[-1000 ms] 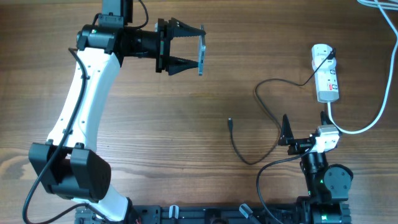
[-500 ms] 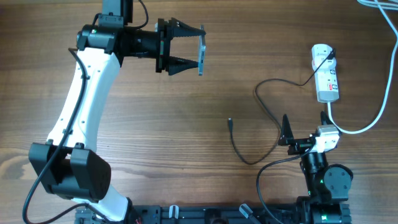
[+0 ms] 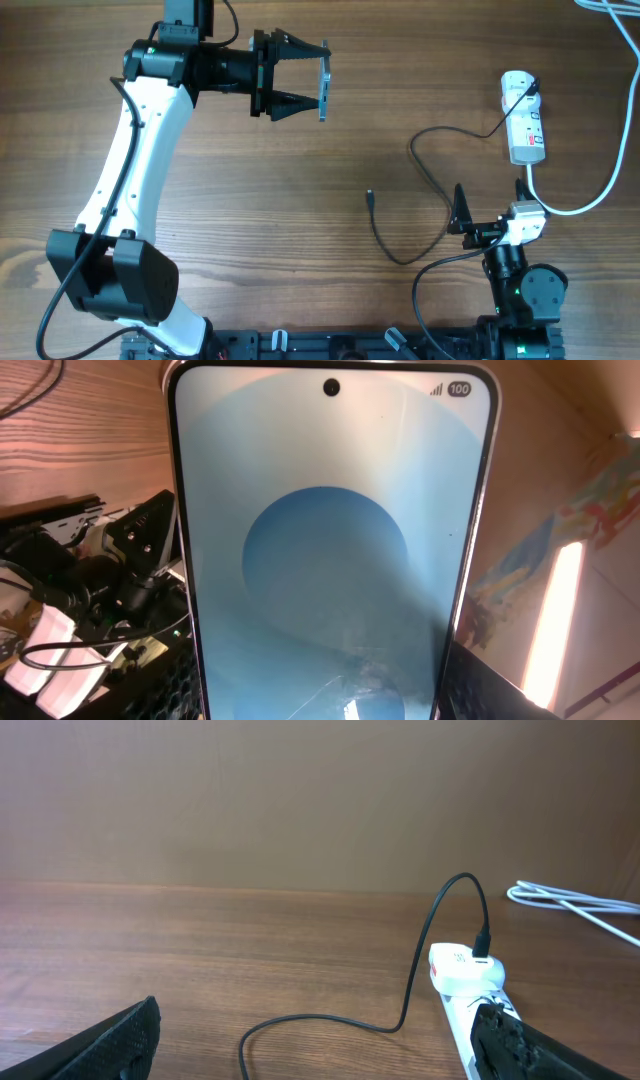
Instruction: Plug charger to phone and switch on socket
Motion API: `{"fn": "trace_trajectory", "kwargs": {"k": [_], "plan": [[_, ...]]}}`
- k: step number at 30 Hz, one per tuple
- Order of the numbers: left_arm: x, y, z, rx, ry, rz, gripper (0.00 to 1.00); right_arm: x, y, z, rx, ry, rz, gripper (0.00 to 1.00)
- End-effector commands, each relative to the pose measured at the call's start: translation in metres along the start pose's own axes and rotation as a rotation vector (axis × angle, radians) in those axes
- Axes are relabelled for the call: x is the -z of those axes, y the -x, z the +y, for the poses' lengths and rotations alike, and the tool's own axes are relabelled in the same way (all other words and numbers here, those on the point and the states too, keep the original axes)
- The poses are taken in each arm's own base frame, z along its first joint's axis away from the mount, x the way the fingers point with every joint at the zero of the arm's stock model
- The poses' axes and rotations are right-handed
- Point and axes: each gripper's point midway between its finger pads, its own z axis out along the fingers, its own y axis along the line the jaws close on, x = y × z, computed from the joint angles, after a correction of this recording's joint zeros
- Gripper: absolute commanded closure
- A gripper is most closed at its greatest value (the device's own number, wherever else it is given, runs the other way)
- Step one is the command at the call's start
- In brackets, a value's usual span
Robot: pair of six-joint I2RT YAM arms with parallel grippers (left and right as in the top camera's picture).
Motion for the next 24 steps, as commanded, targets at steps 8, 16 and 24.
{"fn": "trace_trajectory", "kwargs": {"k": [8, 16, 24], "plan": [[0.003, -0.019, -0.01, -0.037, -0.02, 0.034, 0.39, 0.023, 0.018, 0.085, -1.239, 0.492, 0.262, 0.0], [0.003, -0.019, -0.01, -0.036, -0.02, 0.034, 0.38, 0.059, 0.154, 0.084, -0.658, 0.559, -0.05, 0.01], [0.003, -0.019, -0.01, -0.037, -0.02, 0.033, 0.38, 0.045, 0.209, 0.122, -0.538, 0.734, 0.421, 0.07]]}}
